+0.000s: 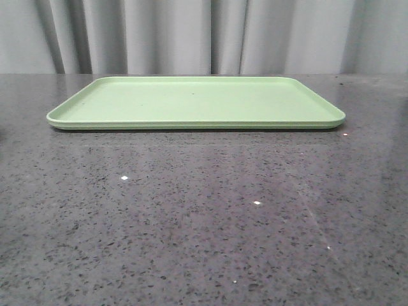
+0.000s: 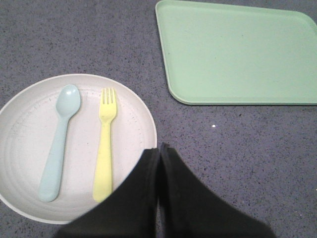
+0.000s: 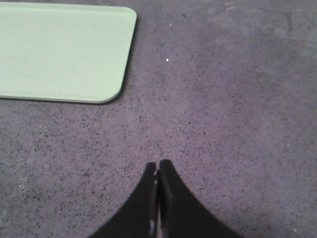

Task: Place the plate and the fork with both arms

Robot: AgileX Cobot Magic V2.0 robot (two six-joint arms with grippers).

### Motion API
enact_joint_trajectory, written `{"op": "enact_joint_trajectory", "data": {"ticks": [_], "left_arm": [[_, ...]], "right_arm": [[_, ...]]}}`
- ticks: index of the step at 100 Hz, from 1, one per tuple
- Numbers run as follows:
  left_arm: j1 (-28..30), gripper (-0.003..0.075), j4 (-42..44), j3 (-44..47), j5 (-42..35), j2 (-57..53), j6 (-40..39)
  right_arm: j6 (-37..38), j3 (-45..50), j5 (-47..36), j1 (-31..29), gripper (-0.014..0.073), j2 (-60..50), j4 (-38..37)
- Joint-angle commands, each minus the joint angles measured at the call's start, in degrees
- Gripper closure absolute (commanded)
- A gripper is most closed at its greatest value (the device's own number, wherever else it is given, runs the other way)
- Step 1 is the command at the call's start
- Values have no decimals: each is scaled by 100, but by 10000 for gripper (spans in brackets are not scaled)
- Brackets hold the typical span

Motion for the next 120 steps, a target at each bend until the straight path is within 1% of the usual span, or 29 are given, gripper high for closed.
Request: {"op": "enact_joint_trajectory", "data": {"ticks": [1, 33, 38, 43, 47, 52, 55, 57, 62, 64, 65, 69, 74, 81, 104, 112, 120], "left_arm": [[-48, 741, -38, -193, -325, 160, -44], [-48, 738, -38, -193, -297, 297, -44], [-48, 732, -38, -193, -297, 297, -44], [-48, 702, -38, -193, -284, 297, -15], [-48, 657, -38, -193, -258, 297, 32], [-48, 578, -38, -193, -220, 297, 127], [-48, 507, -38, -193, -199, 297, 150], [-48, 477, -38, -193, -168, 297, 161], [-48, 348, -29, -193, -123, 297, 166], [-48, 317, -18, -193, -121, 297, 176], [-48, 287, -17, -193, -121, 297, 175], [-48, 212, -8, -193, -114, 297, 175], [-48, 164, 16, -193, -143, 297, 175], [-48, 156, 52, -193, -180, 297, 175], [-48, 156, 68, -193, -334, 297, 175], [-48, 156, 329, -193, -422, 308, 175], [-37, 156, 815, -193, -588, 308, 175]], "right_arm": [[-33, -201, -305, -25, 713, 178, -7], [-33, -201, -351, -25, 708, 222, -85], [-33, -201, -351, -25, 692, 222, -85], [-33, -201, -351, -25, 649, 222, -85], [-33, -201, -351, -25, 594, 222, -85], [-33, -201, -356, -25, 508, 222, -85], [-33, -201, -356, -25, 438, 222, -85], [-33, -201, -356, -25, 409, 222, -85], [-33, -201, -356, -25, 295, 222, -85], [-33, -201, -356, -25, 270, 222, -85], [-33, -201, -356, -25, 246, 222, -85], [-33, -201, -362, -25, 190, 222, -85], [-33, -201, -374, -25, 150, 222, -85], [-33, -201, -387, -25, 136, 222, -85], [-33, -201, -400, -25, 136, 222, -85], [-33, -201, -400, -25, 136, 222, -85], [-33, -201, -408, -25, 136, 222, -85]]}}
